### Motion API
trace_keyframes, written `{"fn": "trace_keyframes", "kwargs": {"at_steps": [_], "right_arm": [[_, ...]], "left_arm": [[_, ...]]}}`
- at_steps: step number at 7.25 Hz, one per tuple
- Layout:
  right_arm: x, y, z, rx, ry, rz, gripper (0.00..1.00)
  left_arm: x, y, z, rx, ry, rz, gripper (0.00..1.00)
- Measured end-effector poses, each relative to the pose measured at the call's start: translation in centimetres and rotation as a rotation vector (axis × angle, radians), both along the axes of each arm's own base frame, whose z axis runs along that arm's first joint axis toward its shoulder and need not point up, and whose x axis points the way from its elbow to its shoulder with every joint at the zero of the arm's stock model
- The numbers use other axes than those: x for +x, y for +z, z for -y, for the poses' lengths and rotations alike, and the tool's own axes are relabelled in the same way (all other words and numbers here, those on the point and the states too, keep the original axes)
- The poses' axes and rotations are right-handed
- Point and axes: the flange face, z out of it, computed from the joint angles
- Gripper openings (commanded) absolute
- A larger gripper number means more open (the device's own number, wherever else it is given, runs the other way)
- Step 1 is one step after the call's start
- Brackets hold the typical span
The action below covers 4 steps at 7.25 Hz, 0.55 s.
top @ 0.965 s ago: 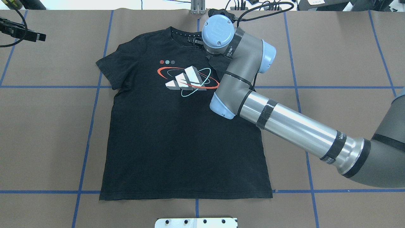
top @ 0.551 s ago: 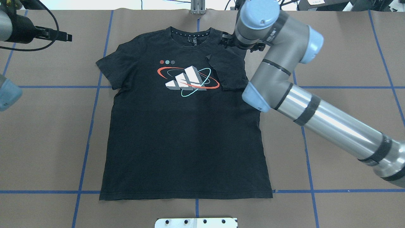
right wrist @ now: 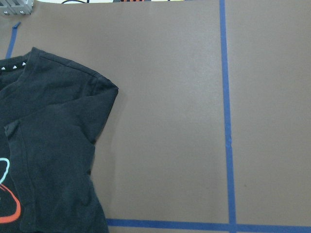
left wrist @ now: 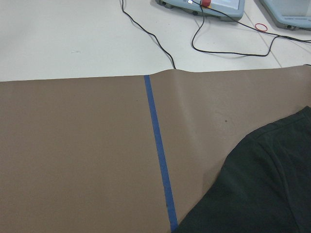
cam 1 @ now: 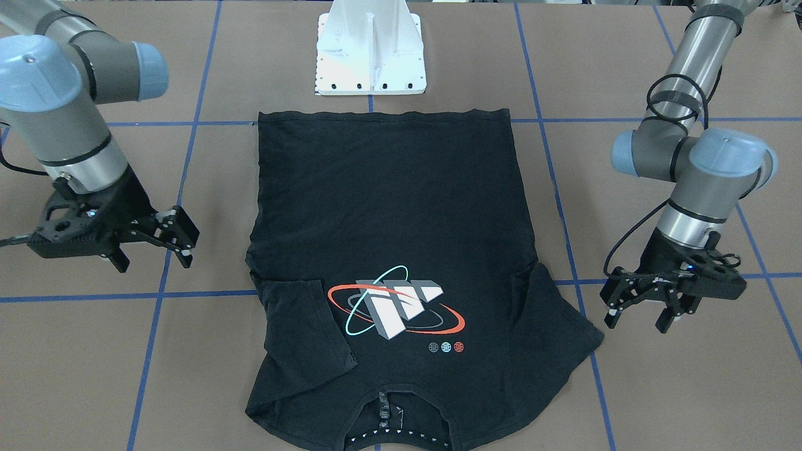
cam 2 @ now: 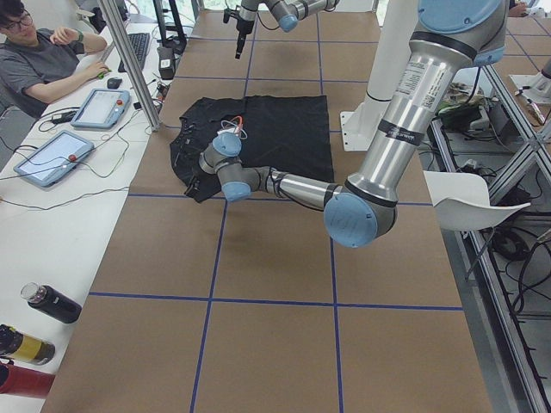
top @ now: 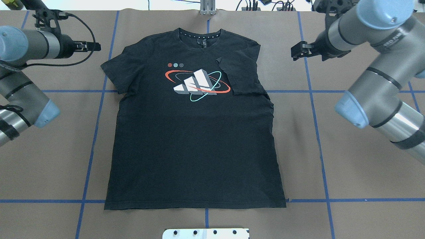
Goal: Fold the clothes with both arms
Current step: 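Move the left gripper to the sleeve nearest it while the right gripper withdraws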
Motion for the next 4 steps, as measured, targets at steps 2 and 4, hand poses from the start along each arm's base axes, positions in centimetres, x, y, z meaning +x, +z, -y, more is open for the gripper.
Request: {"fn": "trace_keyframes", "kwargs": {"at_steps": [2,4], "right_arm": [[3.6,2.6,-1.5,0.014,-0.031,-0.016,1.00],[4.3,3.2,-1.7,0.018,-0.035,-0.023,1.00]], "left_arm": [[4.7,1.7,-1.4,-0.007,-0.035,0.002,0.90],[6.8,2.7,-2.4,-0.015,-0.037,0.014,0.59]]}}
